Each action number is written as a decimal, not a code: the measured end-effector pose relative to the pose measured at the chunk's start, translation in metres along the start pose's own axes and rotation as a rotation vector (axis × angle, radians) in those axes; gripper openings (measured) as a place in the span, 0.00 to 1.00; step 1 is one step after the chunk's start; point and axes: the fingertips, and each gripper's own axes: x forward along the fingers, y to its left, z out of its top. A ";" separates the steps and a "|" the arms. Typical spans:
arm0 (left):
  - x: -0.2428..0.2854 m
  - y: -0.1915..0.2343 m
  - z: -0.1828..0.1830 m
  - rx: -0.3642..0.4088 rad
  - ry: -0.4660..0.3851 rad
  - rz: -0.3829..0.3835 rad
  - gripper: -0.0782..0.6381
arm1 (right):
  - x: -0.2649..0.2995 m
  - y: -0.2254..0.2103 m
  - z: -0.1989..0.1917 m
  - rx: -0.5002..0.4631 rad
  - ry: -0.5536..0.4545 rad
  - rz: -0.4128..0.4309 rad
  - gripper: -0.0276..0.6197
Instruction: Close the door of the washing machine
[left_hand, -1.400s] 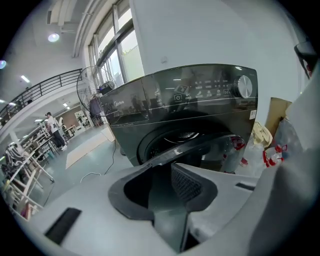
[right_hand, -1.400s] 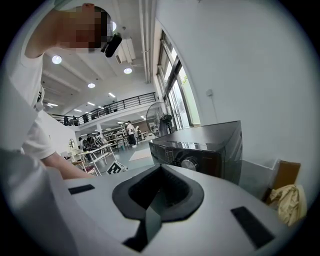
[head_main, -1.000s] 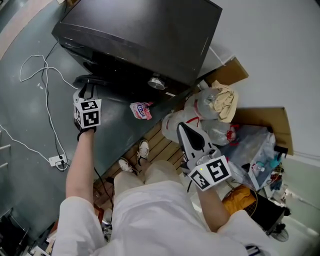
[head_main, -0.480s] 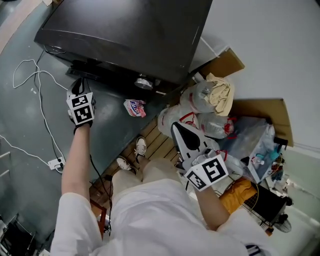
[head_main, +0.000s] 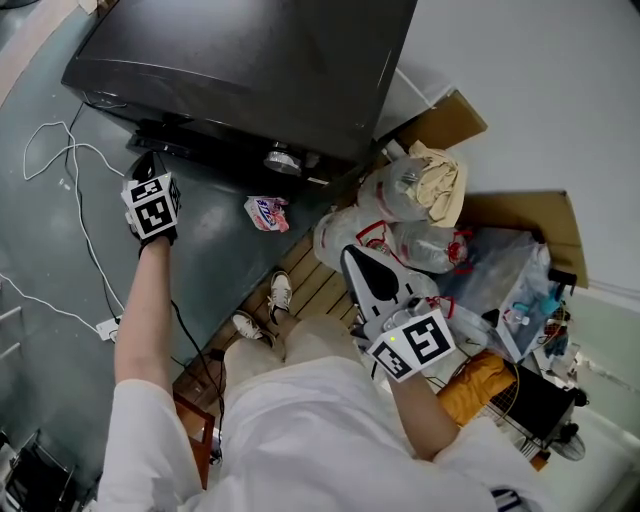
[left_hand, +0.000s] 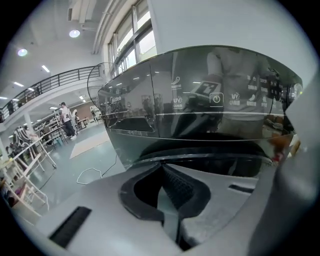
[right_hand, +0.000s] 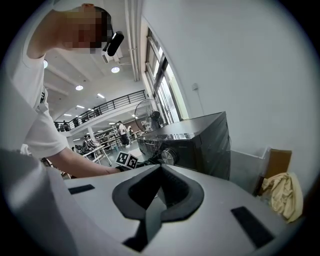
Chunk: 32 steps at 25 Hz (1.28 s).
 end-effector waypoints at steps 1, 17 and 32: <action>-0.001 -0.001 0.001 0.002 -0.002 -0.008 0.11 | -0.001 0.000 0.001 -0.001 -0.002 0.000 0.03; -0.065 -0.009 0.003 -0.110 0.016 -0.186 0.11 | -0.008 0.047 0.031 -0.064 -0.080 0.072 0.03; -0.228 0.049 0.007 -0.122 -0.114 -0.179 0.11 | -0.037 0.149 0.033 -0.135 -0.135 0.186 0.03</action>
